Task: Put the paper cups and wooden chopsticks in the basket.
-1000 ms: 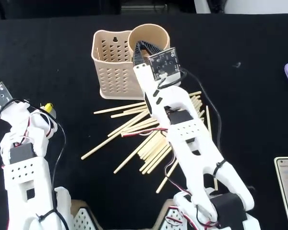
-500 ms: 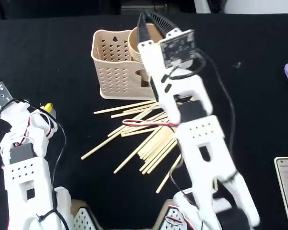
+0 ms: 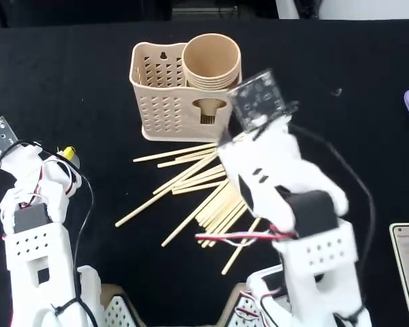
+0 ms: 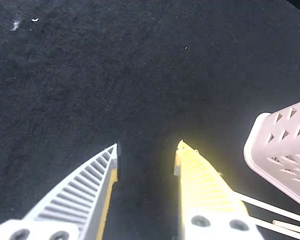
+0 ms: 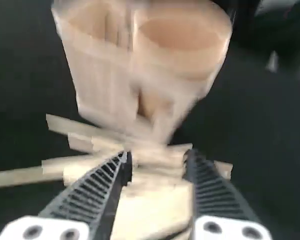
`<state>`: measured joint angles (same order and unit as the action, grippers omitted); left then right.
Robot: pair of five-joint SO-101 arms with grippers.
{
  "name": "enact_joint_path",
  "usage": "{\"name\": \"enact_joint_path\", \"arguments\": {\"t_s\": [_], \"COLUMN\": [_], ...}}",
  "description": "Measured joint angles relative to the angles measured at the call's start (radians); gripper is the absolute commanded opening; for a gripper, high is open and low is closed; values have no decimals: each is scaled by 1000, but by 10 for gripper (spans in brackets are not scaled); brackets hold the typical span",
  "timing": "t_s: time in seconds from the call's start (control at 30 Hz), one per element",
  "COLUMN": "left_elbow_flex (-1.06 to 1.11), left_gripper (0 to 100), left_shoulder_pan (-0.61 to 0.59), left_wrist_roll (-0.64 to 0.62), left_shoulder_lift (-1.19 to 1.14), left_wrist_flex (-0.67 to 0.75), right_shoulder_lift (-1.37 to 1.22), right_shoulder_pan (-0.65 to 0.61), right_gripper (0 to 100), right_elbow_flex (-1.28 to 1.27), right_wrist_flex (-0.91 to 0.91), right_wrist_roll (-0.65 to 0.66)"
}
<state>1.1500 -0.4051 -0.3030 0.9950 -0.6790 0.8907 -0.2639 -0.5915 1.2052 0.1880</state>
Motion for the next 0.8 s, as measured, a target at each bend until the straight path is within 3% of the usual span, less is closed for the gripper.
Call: {"name": "enact_joint_path", "arguments": {"t_s": [0.07,0.3,0.5,0.8], "left_elbow_flex": [0,0,0,0], "left_gripper": [187,187,187,187], "left_shoulder_pan": [0,0,0,0], "left_wrist_roll": [0,0,0,0], "left_shoulder_lift": [0,0,0,0], "left_wrist_flex": [0,0,0,0], "right_shoulder_lift": [0,0,0,-241], "right_shoulder_pan": [34,101,103,103], "right_gripper": [230,201,202,202], "right_elbow_flex": [-132,-473,-483,-397], "right_wrist_flex": [-26,-153,-137,-2], "right_wrist_roll": [11,236,545,707]}}
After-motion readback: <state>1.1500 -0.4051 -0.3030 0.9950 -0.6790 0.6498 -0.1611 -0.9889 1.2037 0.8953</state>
